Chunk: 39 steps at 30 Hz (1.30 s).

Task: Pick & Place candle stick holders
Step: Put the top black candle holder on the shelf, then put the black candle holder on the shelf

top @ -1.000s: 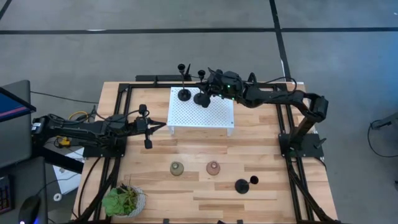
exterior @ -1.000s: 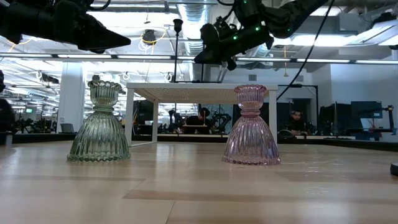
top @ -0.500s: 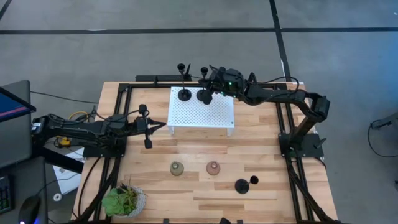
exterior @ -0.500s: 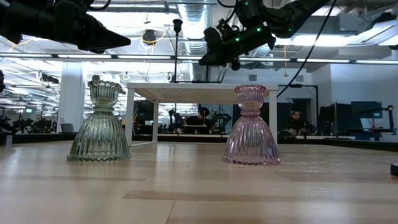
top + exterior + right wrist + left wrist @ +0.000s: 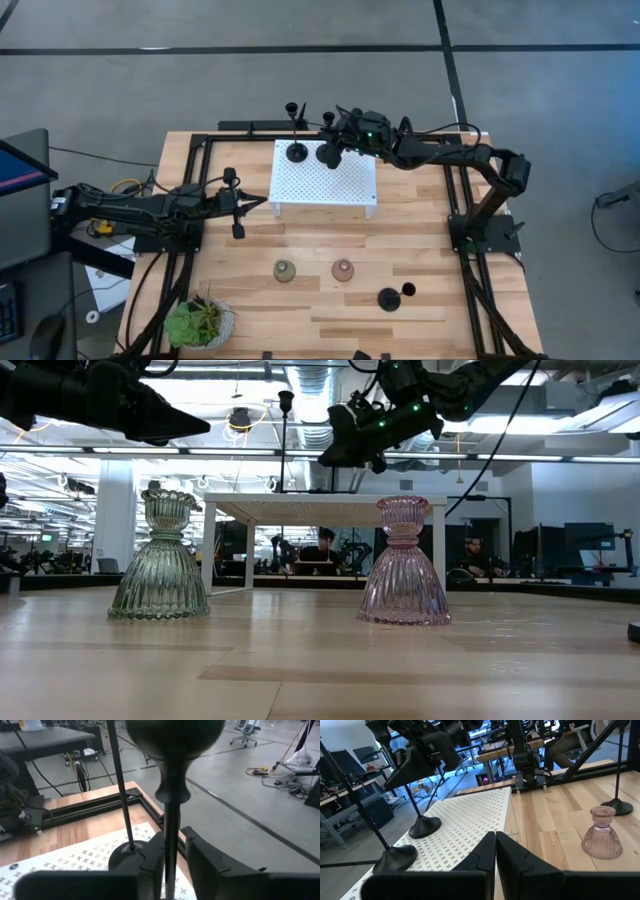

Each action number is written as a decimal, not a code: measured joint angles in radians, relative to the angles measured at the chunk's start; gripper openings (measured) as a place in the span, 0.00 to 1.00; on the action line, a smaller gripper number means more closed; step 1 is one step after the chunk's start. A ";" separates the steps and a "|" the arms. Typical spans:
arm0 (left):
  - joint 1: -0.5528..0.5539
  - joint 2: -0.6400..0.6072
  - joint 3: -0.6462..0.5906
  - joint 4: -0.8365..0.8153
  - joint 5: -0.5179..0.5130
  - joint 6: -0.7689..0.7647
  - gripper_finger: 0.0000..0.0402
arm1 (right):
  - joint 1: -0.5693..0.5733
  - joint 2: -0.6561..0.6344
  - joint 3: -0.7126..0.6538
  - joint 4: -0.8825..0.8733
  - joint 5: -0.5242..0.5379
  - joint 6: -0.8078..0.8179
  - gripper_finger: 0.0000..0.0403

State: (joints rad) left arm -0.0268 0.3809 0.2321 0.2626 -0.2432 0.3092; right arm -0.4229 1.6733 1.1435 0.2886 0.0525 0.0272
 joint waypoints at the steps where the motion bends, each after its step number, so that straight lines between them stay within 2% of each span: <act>1: 0.000 0.000 0.000 0.000 0.000 0.000 0.03 | 0.000 0.000 0.000 0.000 0.000 -0.005 0.19; 6: 0.000 0.000 0.000 0.000 0.000 0.000 0.03 | 0.003 -0.007 0.000 -0.008 0.000 -0.008 0.33; 12: 0.000 0.000 0.000 0.000 0.000 -0.003 0.03 | 0.003 -0.074 0.000 -0.083 -0.002 -0.026 0.49; 19: 0.000 0.000 0.000 -0.001 0.000 -0.003 0.03 | 0.019 -0.201 0.000 -0.267 -0.004 -0.063 0.58; 27: 0.000 0.000 0.000 -0.001 0.000 -0.003 0.03 | 0.053 -0.386 0.000 -0.588 -0.003 -0.087 0.54; 39: 0.000 0.000 0.000 -0.001 0.001 -0.003 0.03 | 0.199 -0.628 0.000 -1.043 -0.004 -0.038 0.33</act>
State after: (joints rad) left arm -0.0269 0.3809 0.2321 0.2619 -0.2424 0.3058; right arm -0.2243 1.0456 1.1431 -0.7547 0.0488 -0.0107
